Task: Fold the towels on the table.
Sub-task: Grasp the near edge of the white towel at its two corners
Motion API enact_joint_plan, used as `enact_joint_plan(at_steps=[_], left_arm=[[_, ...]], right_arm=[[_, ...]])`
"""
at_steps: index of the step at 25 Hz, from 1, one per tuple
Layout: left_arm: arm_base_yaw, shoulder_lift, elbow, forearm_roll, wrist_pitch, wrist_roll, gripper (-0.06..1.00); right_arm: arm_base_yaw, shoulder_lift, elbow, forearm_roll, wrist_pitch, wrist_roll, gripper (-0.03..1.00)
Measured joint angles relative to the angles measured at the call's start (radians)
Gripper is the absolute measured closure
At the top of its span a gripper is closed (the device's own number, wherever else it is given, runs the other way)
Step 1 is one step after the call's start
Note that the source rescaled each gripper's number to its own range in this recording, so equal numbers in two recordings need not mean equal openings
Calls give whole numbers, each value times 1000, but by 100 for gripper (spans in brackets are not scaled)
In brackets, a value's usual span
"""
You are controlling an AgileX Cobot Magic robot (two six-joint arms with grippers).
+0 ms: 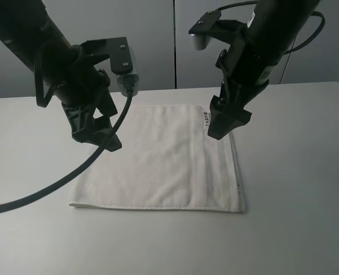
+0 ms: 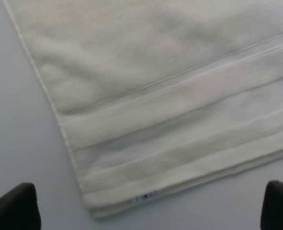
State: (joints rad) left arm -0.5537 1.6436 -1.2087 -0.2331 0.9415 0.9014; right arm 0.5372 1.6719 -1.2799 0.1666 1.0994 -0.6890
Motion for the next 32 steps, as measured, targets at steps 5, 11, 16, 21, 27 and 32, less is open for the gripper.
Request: enact_joint_plan(at_steps=[5, 11, 16, 21, 27, 32], left_arm=[[-56, 61, 0, 109, 31, -28, -4], [-81, 103, 20, 216, 70, -63, -4], [-83, 103, 127, 279, 63, -64, -4], [-83, 103, 204, 286, 44, -64, -4], [-83, 103, 261, 324, -4, -64, -4], [-81, 103, 306, 350, -65, -64, -4]], right_arm=[[16, 52, 0, -25, 7, -26, -3], [20, 65, 21, -44, 19, -88, -3], [20, 65, 123, -49, -39, -132, -3], [20, 65, 220, -44, -137, -172, -3], [20, 65, 288, -44, -241, -186, -3], [20, 65, 293, -44, -264, -186, -3]])
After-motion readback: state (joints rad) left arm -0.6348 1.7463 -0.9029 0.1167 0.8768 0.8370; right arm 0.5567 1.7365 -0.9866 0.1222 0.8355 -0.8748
